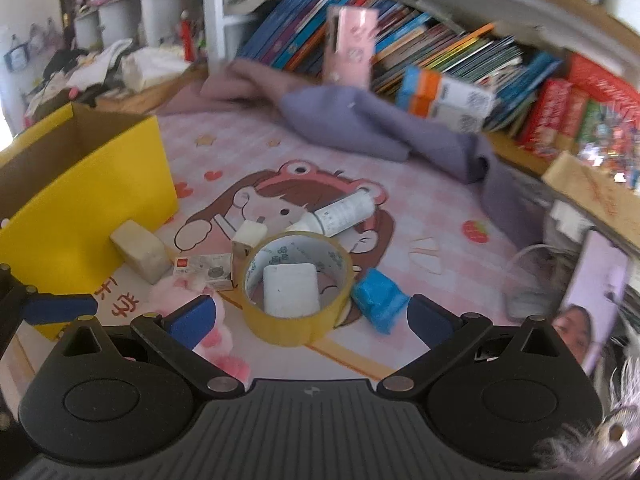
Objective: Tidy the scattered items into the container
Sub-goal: 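Reach the left gripper to the pink plush pig while the right approaches the tape roll, then grasp the pink plush pig with left gripper while right grasps the yellow tape roll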
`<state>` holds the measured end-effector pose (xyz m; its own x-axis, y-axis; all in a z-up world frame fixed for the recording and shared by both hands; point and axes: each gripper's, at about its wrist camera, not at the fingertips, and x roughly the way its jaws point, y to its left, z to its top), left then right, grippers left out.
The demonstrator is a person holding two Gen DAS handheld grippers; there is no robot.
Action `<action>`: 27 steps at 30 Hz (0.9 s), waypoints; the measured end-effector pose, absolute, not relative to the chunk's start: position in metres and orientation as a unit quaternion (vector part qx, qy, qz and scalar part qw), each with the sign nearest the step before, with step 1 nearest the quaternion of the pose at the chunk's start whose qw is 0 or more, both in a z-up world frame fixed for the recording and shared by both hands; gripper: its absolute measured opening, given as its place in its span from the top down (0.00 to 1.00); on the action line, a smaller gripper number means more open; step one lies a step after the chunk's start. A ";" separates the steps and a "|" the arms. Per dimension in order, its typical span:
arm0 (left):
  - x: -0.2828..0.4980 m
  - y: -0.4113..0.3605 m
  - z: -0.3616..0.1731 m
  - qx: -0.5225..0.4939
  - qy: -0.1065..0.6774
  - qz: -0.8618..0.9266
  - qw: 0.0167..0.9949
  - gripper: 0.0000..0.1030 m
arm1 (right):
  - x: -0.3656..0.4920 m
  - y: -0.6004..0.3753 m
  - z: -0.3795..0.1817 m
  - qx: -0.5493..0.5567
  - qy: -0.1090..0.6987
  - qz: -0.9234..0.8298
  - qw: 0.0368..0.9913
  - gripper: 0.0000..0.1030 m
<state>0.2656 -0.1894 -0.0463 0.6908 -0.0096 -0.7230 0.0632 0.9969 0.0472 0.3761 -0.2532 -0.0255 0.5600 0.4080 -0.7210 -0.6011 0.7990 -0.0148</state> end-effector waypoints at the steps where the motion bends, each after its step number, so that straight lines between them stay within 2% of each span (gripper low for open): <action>1: 0.269 -0.191 -0.049 0.035 0.394 -0.016 0.918 0.01 | 0.383 -0.250 -0.029 -0.131 0.376 0.295 0.869 0.00; 9: 0.288 -0.198 -0.061 0.028 0.409 0.001 0.912 0.01 | 0.413 -0.228 -0.056 -0.157 0.405 0.323 0.841 0.00; 15: 0.297 -0.194 -0.072 0.015 0.430 0.020 0.903 0.13 | 0.426 -0.221 -0.065 -0.156 0.417 0.340 0.828 0.00; 18: 0.297 -0.193 -0.074 0.012 0.431 0.021 0.902 0.17 | 0.429 -0.221 -0.067 -0.151 0.422 0.348 0.823 0.02; 20: 0.296 -0.193 -0.073 0.016 0.430 0.019 0.902 0.21 | 0.430 -0.221 -0.067 -0.148 0.423 0.349 0.823 0.14; 21: 0.295 -0.193 -0.072 0.016 0.430 0.019 0.903 0.24 | 0.430 -0.222 -0.066 -0.149 0.421 0.346 0.825 0.16; 27: 0.284 -0.187 -0.062 0.006 0.422 0.020 0.906 0.29 | 0.425 -0.230 -0.060 -0.133 0.415 0.349 0.830 0.16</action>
<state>0.2837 -0.1874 -0.0620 0.6429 0.0420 -0.7648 -0.0319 0.9991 0.0281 0.4254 -0.2301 -0.0595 0.4125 0.4689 -0.7810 -0.6890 0.7214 0.0693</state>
